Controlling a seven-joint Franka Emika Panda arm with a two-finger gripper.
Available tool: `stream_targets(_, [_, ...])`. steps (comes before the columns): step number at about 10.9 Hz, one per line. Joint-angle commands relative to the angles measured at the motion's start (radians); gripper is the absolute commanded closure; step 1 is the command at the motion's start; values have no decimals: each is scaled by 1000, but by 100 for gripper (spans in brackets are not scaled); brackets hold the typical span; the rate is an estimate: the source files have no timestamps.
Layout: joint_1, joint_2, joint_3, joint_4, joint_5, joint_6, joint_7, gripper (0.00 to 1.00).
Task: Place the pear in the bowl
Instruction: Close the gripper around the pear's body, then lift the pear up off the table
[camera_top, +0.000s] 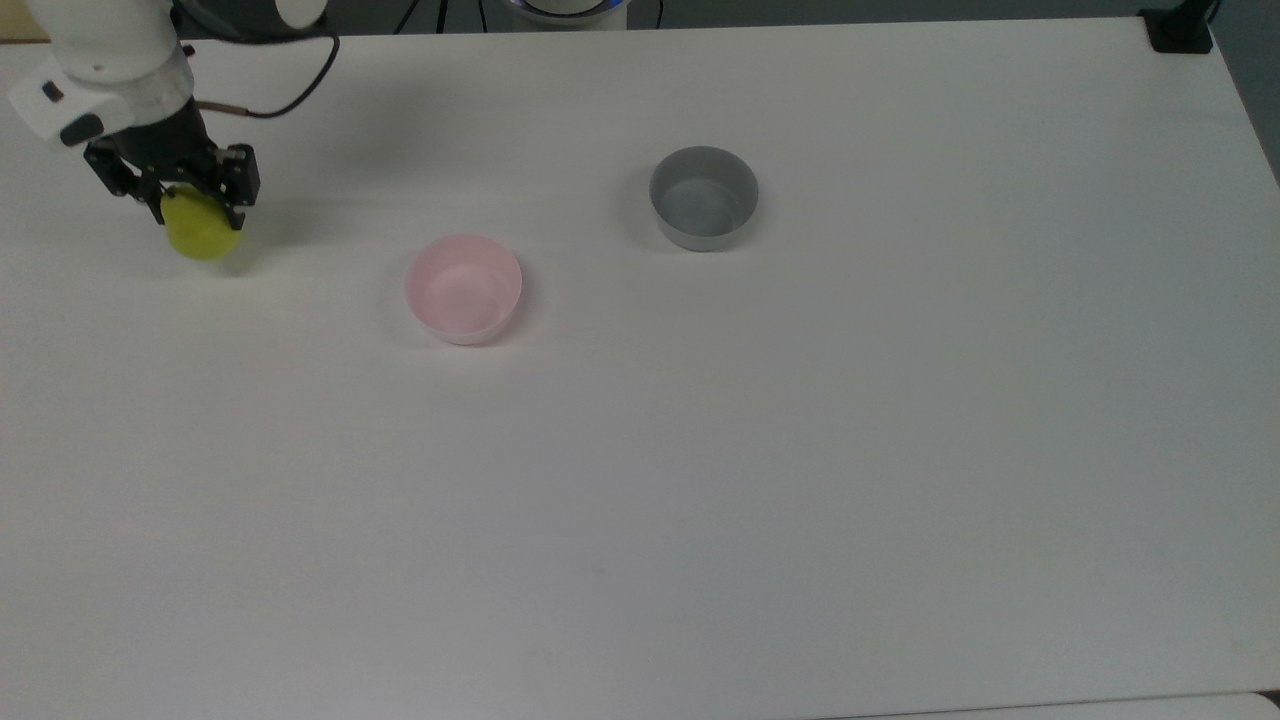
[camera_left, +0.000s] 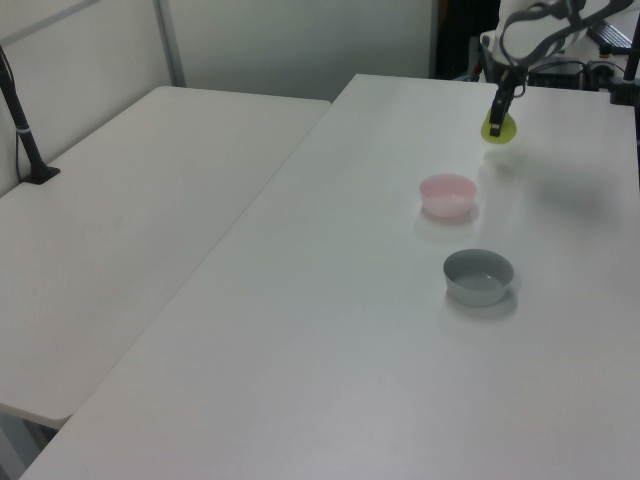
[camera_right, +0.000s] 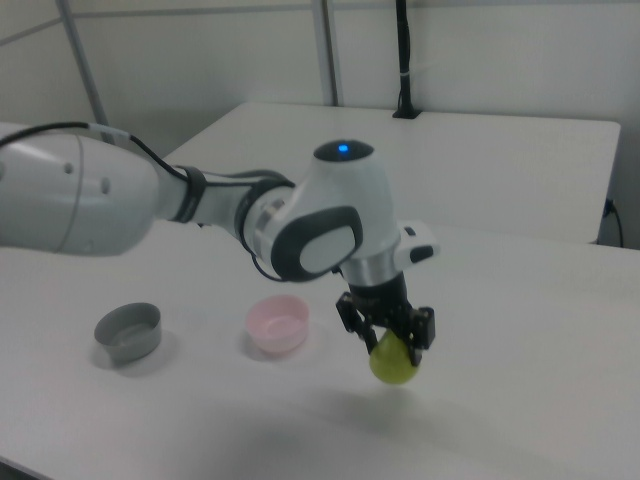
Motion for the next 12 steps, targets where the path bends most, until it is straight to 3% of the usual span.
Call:
stream_targets(1, [20, -121, 16, 79, 12, -228, 10, 95])
stream_targets(4, [60, -214, 64, 159, 19, -444, 77, 94])
stream_targets(6, [62, -227, 151, 195, 19, -495, 204, 94])
stream_targets(8, [94, -227, 199, 192, 20, -494, 258, 94])
stream_targets(10, [131, -209, 216, 175, 41, -468, 269, 94])
stream_targets(12, [137, -210, 245, 106, 45, -378, 271, 94])
